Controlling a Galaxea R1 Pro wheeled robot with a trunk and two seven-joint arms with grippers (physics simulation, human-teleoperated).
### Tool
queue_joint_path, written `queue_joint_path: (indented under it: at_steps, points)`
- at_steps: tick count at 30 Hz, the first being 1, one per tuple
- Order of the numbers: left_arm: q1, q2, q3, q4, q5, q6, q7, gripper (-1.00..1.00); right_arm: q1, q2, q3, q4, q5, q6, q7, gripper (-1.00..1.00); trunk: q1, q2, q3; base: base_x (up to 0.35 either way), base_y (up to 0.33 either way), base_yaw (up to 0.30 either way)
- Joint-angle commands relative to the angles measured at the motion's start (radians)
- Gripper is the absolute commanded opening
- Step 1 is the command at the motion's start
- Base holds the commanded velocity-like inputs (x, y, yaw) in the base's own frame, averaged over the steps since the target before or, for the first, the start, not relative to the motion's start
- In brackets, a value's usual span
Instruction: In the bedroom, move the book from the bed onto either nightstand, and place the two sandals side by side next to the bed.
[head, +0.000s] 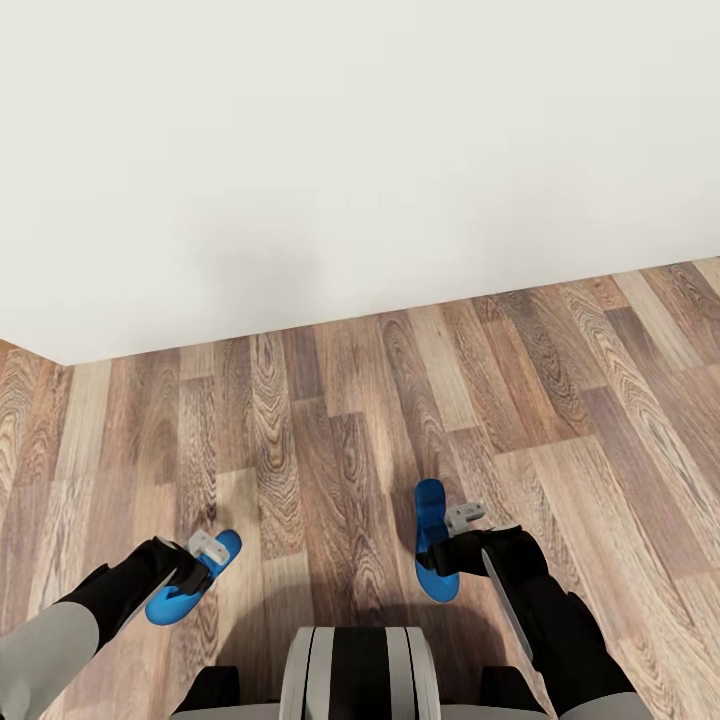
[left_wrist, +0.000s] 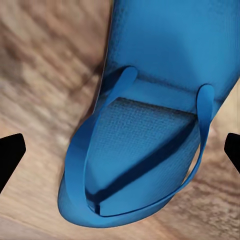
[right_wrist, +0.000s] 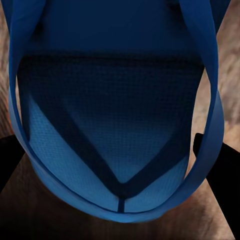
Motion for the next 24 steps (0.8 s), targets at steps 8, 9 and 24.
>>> queue_joint_path:
  at_steps: [8,9,24]
  points:
    - [-0.001,0.001,-0.004,0.028,0.009,-0.031,0.012,1.0,0.0,0.0,0.001,-0.001,0.01,0.003,0.008,-1.0,0.0,0.0,-0.001,0.0,0.0,0.0]
    - [-0.001,0.001,-0.003,0.032,0.009,-0.041,0.018,1.0,0.0,-0.001,0.001,-0.001,0.01,0.003,0.008,-1.0,0.0,0.0,-0.001,0.0,0.0,0.0]
    - [0.001,0.0,-0.002,0.089,0.013,-0.127,0.069,1.0,0.0,0.002,0.003,0.0,0.009,0.002,0.008,-1.0,0.0,0.0,-0.001,0.0,0.0,0.0]
